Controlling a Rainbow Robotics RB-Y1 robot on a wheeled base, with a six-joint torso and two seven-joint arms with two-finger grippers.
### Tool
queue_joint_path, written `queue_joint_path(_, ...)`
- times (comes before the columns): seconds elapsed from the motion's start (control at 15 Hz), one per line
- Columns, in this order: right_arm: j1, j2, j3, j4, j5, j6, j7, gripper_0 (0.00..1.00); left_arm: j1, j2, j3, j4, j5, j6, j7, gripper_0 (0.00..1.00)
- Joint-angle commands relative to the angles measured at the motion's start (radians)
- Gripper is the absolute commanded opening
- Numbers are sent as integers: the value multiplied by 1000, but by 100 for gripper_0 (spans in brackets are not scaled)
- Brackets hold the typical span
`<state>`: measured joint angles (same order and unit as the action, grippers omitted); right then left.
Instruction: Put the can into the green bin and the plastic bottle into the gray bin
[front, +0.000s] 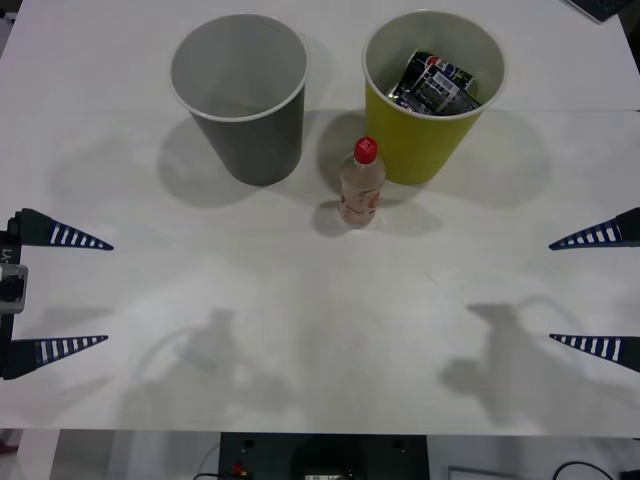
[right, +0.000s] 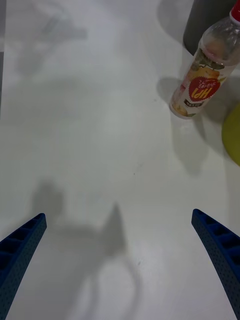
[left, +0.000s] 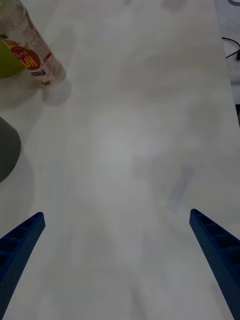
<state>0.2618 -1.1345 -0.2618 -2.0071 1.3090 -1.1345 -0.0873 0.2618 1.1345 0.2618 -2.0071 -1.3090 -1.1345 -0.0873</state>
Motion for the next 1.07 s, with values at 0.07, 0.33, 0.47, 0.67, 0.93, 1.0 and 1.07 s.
queue_joint_path(0.07,0,0,0,0,0,0,0,100,0,0,0,0,0,0,0,98)
queue_joint_path(0.33,0,0,0,0,0,0,0,100,0,0,0,0,0,0,0,98)
queue_joint_path(0.47,0,0,0,0,0,0,0,100,0,0,0,0,0,0,0,98)
queue_joint_path(0.67,0,0,0,0,0,0,0,100,0,0,0,0,0,0,0,98)
queue_joint_path(0.93,0,0,0,0,0,0,0,100,0,0,0,0,0,0,0,98)
queue_joint_path(1.0,0,0,0,0,0,0,0,100,0,0,0,0,0,0,0,98)
queue_joint_path(1.07,0,0,0,0,0,0,0,100,0,0,0,0,0,0,0,98)
